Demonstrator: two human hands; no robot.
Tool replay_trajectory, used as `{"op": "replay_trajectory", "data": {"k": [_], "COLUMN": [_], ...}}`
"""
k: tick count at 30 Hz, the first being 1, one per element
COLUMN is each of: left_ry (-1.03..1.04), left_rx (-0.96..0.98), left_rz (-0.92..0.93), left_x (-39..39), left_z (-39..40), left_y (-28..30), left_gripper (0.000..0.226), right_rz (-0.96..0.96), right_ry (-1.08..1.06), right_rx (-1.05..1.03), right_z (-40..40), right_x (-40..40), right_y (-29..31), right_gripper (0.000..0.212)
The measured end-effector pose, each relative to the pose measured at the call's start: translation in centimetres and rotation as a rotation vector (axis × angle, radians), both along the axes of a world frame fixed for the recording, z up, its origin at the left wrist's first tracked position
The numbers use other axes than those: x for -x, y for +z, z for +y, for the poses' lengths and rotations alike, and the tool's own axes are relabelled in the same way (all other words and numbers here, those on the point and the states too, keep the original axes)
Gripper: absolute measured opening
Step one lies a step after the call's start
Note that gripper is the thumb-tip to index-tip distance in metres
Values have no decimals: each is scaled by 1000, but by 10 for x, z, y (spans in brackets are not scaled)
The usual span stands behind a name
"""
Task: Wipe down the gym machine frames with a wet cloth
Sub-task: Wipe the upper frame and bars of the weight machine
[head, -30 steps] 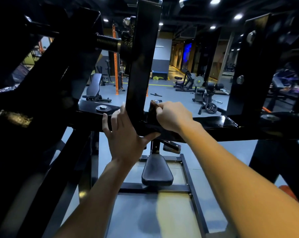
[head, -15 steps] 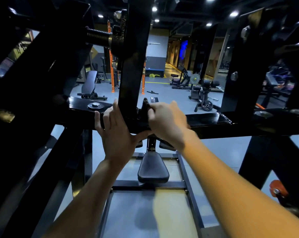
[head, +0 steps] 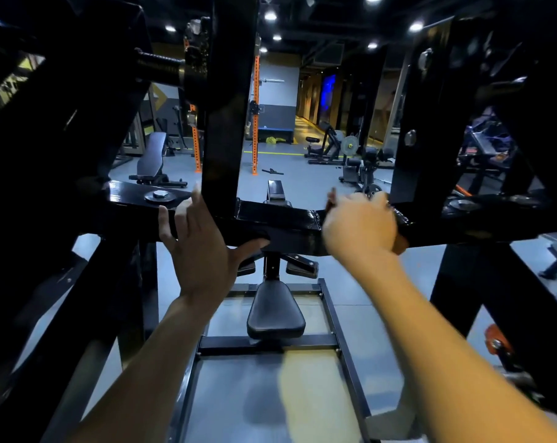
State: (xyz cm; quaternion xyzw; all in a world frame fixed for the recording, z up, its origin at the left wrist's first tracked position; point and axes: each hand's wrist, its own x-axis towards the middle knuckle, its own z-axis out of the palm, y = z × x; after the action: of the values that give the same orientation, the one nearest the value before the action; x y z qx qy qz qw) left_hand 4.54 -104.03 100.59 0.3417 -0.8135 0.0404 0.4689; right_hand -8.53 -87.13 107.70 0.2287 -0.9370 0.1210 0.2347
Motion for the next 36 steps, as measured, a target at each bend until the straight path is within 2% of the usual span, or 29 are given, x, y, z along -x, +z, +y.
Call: {"op": "replay_trajectory", "data": {"k": [3,6,8,10,12,14,17,20,22,24,26,29,32,36], "left_ry": [-14,5,7,14,23,45,34,26,12,5,12,30,23,17], "left_rx": [18,12,1,15,18,28,29,32,24,23,14,17,27,30], "left_rz": [0,5,-20,-23,-19,-26,-10,12,10,13,13,-8,-1,8], "left_x": [-1,-2,-2,-2,-2,-1,0,0,0,-1,0,1,1,-1], "left_z": [-1,-1,-1,-1,0,0,-1,-2,-1,-1,-2,-3,-2,-1], "left_y": [0,2,1,1,0,0,-1,-2,-2,-2,-2,-2,-3,-2], "left_gripper": [127,122,130,132,132,133,132,132,131,131,133,134,134,133], "right_rz": [-86,3,92,139,109,96,64,-32,-34,73,131,39,-10,-30], "right_ry": [334,505,376,124,-68,-131,2,283,378,277,41,-163,-86,239], "right_rx": [122,64,-88,-241,-282,-341,-252,-68,-78,-220,-381,-425,-301,-134], "right_z": [-60,-69,-34,14,51,50,16,-17,-14,11,40,56,18,-28], "right_x": [-42,-43,-20,10,25,31,13,-18,-27,-14,7,16,0,-34], "right_y": [-8,-13,-10,0,14,15,7,-5,-10,-4,10,29,19,-5], "right_gripper": [26,27,31,33,32,31,30,35,42,43,38,32,30,33]}}
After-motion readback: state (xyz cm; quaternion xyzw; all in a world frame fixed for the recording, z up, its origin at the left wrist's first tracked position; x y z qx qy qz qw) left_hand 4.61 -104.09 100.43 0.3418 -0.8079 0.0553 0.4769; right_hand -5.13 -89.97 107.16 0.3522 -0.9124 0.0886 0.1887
